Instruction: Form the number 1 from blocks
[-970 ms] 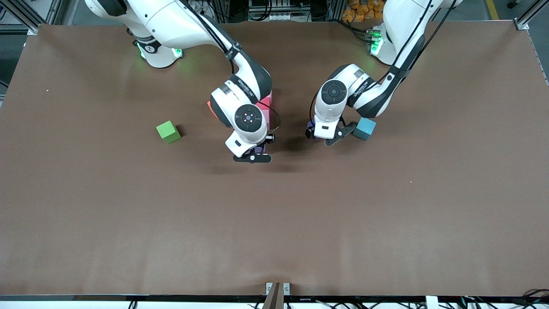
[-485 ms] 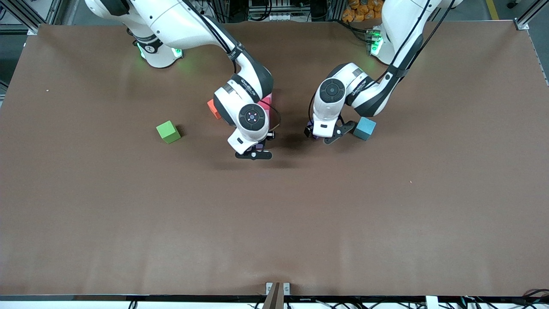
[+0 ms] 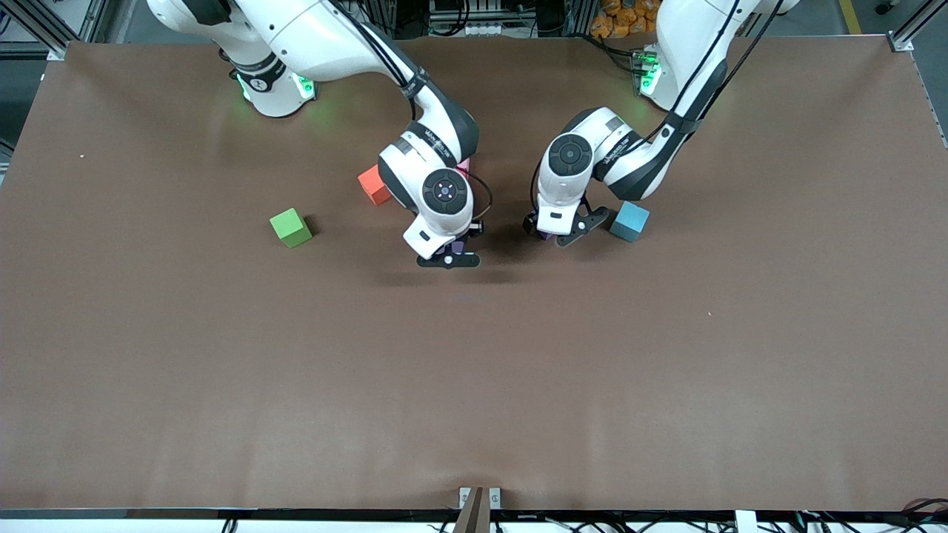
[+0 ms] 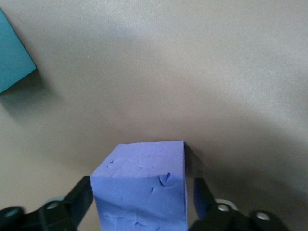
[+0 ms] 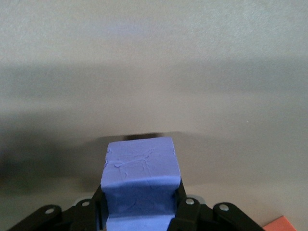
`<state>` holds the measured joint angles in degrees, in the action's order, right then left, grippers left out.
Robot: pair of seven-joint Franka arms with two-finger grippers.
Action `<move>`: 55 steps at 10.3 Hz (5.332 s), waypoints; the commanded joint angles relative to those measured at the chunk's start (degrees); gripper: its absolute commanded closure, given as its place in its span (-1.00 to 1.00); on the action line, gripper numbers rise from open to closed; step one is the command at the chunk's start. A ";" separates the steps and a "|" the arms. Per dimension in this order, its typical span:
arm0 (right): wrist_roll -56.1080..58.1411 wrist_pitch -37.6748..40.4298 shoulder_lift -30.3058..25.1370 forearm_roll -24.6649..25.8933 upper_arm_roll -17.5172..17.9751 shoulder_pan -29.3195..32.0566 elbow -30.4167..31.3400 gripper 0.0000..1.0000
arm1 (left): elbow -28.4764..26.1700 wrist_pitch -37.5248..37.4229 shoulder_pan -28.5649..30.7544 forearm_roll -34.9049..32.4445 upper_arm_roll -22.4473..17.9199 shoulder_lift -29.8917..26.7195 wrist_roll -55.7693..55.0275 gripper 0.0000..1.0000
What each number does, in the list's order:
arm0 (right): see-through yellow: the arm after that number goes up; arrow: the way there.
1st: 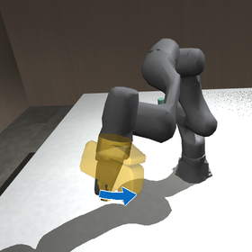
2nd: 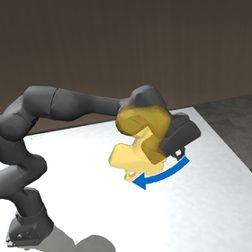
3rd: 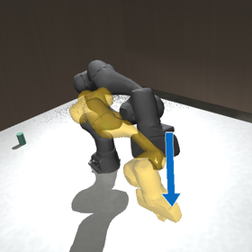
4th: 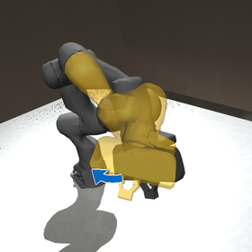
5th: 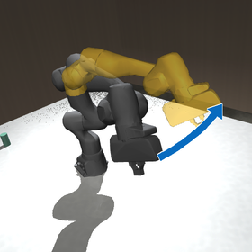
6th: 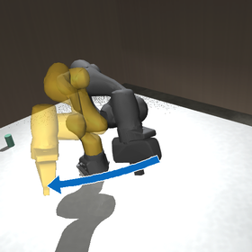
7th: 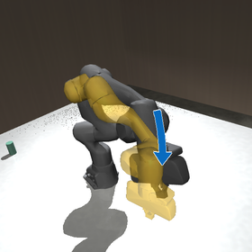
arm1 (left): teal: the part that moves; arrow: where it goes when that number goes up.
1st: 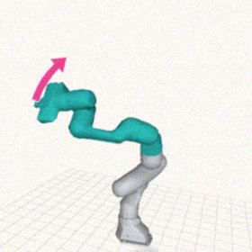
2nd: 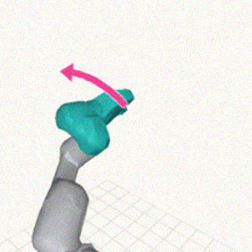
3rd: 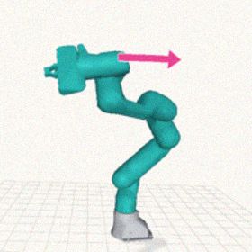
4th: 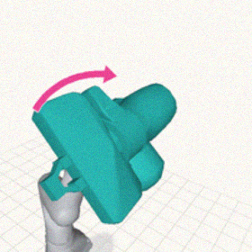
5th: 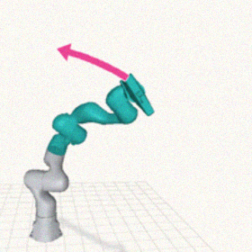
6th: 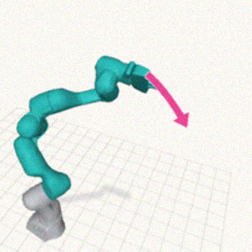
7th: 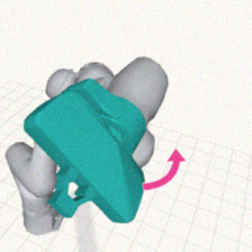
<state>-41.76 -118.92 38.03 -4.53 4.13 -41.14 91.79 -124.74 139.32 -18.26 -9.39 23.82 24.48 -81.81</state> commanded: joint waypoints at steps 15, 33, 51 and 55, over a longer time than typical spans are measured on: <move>-1.49 7.54 -4.09 -0.83 -1.14 2.54 -4.15 -1.00 | 20.56 -7.93 -0.20 0.16 -0.61 8.64 20.99 1.00; 38.25 36.91 -28.53 9.20 -1.14 48.78 -18.49 -1.00 | 50.72 -14.69 -19.97 -4.06 -10.11 26.84 20.46 1.00; 38.86 30.33 -40.49 3.39 -0.26 49.93 -2.41 -1.00 | 51.17 -12.94 -23.40 -3.97 -10.63 27.73 15.98 1.00; 38.77 30.33 -40.49 3.39 -0.26 49.93 -2.41 -1.00 | 50.91 -12.94 -23.40 -3.97 -10.63 27.73 16.24 0.38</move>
<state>-3.44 -88.99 -1.56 -0.59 4.01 8.97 88.91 -75.09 126.24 -40.92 -12.77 13.86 51.43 -64.44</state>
